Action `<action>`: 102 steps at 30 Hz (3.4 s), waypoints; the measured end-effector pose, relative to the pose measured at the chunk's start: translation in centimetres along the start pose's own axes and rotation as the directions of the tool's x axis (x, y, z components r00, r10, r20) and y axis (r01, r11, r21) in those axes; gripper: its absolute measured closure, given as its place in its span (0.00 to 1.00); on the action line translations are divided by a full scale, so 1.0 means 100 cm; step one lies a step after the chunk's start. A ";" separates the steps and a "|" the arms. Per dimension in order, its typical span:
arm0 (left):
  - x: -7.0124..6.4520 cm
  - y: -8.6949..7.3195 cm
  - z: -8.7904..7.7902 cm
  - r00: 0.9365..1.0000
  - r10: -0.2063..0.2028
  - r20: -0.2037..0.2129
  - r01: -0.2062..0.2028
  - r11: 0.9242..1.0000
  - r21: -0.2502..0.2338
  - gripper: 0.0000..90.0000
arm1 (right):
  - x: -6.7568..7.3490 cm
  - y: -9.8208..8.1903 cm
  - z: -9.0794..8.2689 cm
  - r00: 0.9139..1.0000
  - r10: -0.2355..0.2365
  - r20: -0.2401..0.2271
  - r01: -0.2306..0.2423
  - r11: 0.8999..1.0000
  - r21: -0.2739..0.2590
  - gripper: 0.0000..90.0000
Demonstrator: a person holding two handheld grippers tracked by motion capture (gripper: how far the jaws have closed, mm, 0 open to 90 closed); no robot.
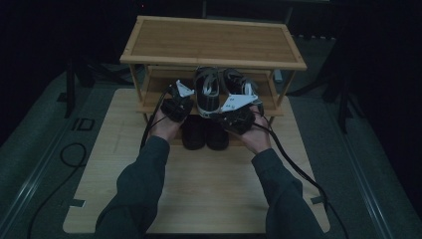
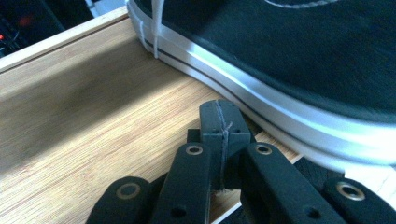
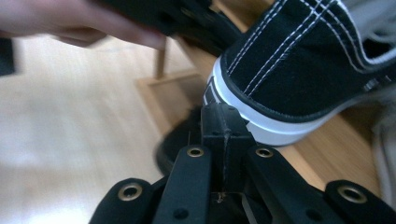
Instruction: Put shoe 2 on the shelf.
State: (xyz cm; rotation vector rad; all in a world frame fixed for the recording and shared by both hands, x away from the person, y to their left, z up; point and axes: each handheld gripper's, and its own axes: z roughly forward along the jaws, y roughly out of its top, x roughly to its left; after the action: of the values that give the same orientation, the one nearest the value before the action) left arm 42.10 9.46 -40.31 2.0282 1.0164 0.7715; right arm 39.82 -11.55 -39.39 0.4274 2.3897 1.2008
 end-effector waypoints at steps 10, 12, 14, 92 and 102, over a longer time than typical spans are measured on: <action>0.000 -0.001 0.000 1.000 -0.010 0.001 0.010 1.000 -0.008 1.00 | -0.002 -0.003 0.003 1.000 0.025 0.003 -0.025 0.999 -0.026 1.00; 0.000 -0.001 0.000 1.000 -0.012 0.000 0.012 1.000 -0.008 1.00 | -0.002 -0.003 0.004 0.999 0.033 0.000 -0.033 0.999 -0.029 1.00; 0.000 -0.001 0.000 1.000 -0.014 0.001 0.014 1.000 -0.007 1.00 | -0.002 -0.003 0.004 1.000 0.031 0.002 -0.031 0.999 -0.030 1.00; 0.008 -0.001 0.000 0.996 -0.062 0.057 0.063 0.998 -0.009 1.00 | -0.025 -0.042 -0.064 0.998 0.018 -0.055 -0.014 0.997 0.073 0.96; 0.008 0.000 0.001 0.996 -0.064 0.058 0.065 0.998 -0.008 1.00 | -0.030 -0.049 -0.074 0.997 0.025 -0.068 -0.019 0.997 0.076 0.97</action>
State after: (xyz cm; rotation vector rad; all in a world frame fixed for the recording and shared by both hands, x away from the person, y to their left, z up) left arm 42.55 10.17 -40.21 1.9882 1.0382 0.6793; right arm 38.29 -20.83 -38.69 0.4439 2.5017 1.1548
